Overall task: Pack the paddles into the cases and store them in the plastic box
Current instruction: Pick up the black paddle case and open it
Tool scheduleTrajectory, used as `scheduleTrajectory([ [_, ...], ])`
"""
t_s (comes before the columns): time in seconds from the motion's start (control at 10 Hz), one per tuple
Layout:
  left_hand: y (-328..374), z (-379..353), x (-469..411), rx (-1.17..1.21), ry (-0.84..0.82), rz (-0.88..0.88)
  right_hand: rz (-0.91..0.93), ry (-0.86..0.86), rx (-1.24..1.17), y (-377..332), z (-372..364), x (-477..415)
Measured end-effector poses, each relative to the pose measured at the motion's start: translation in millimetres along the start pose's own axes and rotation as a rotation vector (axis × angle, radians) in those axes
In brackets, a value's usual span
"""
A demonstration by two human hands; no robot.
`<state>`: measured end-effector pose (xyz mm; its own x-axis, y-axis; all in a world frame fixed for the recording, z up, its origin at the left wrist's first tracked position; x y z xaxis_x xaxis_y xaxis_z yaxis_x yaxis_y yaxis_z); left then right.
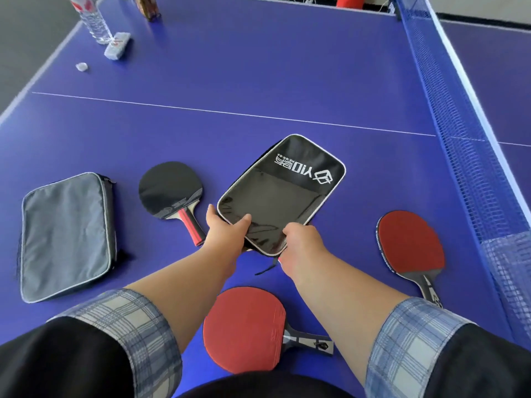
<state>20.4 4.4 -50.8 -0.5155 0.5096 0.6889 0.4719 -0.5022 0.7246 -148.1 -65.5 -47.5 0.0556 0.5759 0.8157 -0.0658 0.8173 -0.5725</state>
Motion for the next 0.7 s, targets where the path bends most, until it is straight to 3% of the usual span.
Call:
scheduleTrajectory([
  [0.1,-15,21,22,0.238,-0.018,0.01,-0.011,-0.031,0.012,21,-23,23],
  [0.2,-21,56,38,0.289,-0.058,0.013,-0.006,-0.039,-0.08,48,-38,53],
  [0.4,-8,152,56,0.085,-0.16,-0.023,0.009,-0.121,-0.387,82,-44,97],
  [0.6,-23,233,62,-0.016,-0.323,0.048,0.143,-0.012,-0.324,100,-14,106],
  [0.7,-32,258,59,-0.06,-0.346,0.068,0.111,-0.043,-0.12,120,-16,112],
])
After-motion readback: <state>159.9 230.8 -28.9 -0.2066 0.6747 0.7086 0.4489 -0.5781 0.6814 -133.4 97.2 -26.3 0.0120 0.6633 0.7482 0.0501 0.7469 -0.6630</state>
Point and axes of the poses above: each hand's wrist, its own x-axis away from the middle knuckle, its own z-axis out of the back of the hand, y = z × x, the point moved 8 cm from there along -x, towards the middle knuckle, and after that the axes turned 2 degrees about x, right-handed, at the moved point
